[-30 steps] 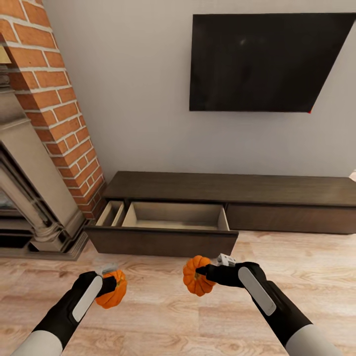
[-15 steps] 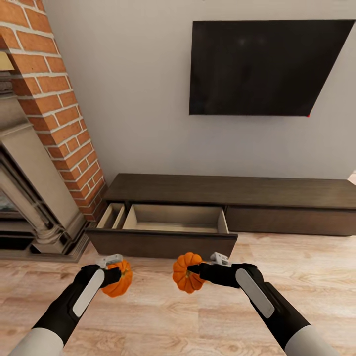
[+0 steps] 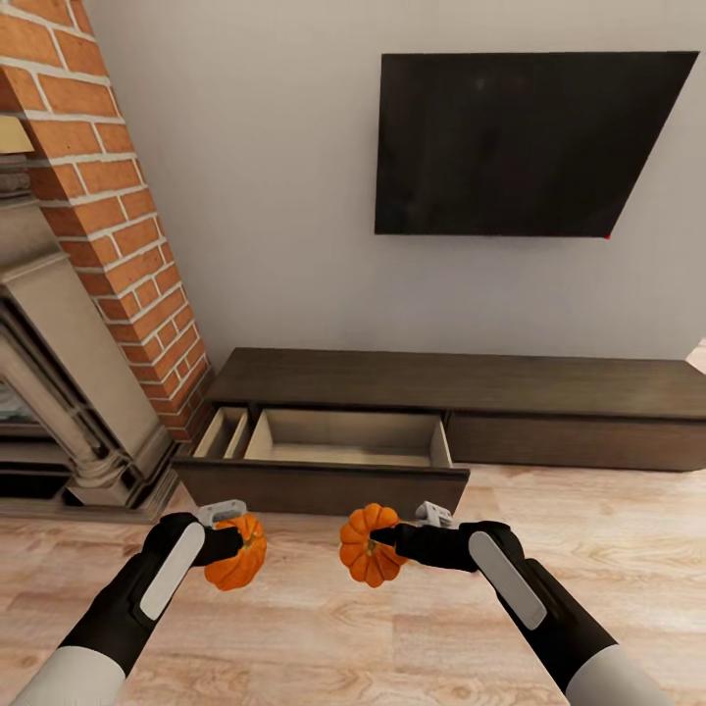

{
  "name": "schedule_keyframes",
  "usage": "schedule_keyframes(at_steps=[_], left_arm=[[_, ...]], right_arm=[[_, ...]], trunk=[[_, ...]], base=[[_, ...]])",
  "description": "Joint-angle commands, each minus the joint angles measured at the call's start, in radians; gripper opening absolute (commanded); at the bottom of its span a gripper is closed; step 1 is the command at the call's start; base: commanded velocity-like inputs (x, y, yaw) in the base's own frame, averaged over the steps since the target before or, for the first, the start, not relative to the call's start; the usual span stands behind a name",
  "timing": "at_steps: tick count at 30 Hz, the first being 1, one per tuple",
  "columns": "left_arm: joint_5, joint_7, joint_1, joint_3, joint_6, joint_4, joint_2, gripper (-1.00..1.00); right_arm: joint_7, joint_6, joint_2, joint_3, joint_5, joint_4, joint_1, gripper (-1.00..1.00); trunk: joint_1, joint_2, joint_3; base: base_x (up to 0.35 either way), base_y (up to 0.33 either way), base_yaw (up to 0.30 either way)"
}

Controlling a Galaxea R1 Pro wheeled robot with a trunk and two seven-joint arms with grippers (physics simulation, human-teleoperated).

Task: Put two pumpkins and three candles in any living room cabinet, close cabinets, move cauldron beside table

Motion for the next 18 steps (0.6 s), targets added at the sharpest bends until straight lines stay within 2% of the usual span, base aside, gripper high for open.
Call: schedule_keyframes(at_steps=[1,6,9,11,14,18], left_arm=[[0.009,0.011,-0.001,0.0,0.013,-0.011,0.001,-1.0],[0.018,0.011,-0.001,0.005,0.028,-0.029,0.0,-1.0],[0.081,0.011,0.0,0.003,0.031,-0.033,0.001,-1.0],[0.098,0.011,0.0,0.002,0.031,-0.034,0.002,-1.0],[0.107,0.011,0.001,0.002,0.035,-0.034,0.004,-1.0],[0.109,0.011,0.001,0.004,0.036,-0.034,0.006,-1.0]], right_arm=[[-0.004,0.002,-0.001,0.002,-0.007,-0.001,-0.001,-1.0],[-0.001,0.0,-0.003,0.001,-0.048,-0.001,-0.001,-1.0],[0.001,-0.009,-0.004,0.001,-0.084,-0.001,-0.001,-1.0],[0.001,-0.011,-0.005,-0.006,-0.093,-0.001,-0.001,-1.0],[0.008,-0.009,-0.005,-0.041,-0.1,-0.002,-0.001,-1.0],[0.021,-0.004,-0.004,-0.05,-0.1,-0.002,-0.001,-1.0]], trunk=[[-0.004,0.007,0.002],[-0.023,0.042,0.018],[-0.023,0.042,0.02],[-0.023,0.042,0.022],[-0.023,0.042,0.025],[-0.023,0.042,0.029]], base=[[0.0,0.0,0.0],[0.0,0.0,-0.002],[0.0,0.0,-0.147],[0.0,0.0,-0.206],[0.008,0.002,-0.221],[0.144,0.083,-0.174]])
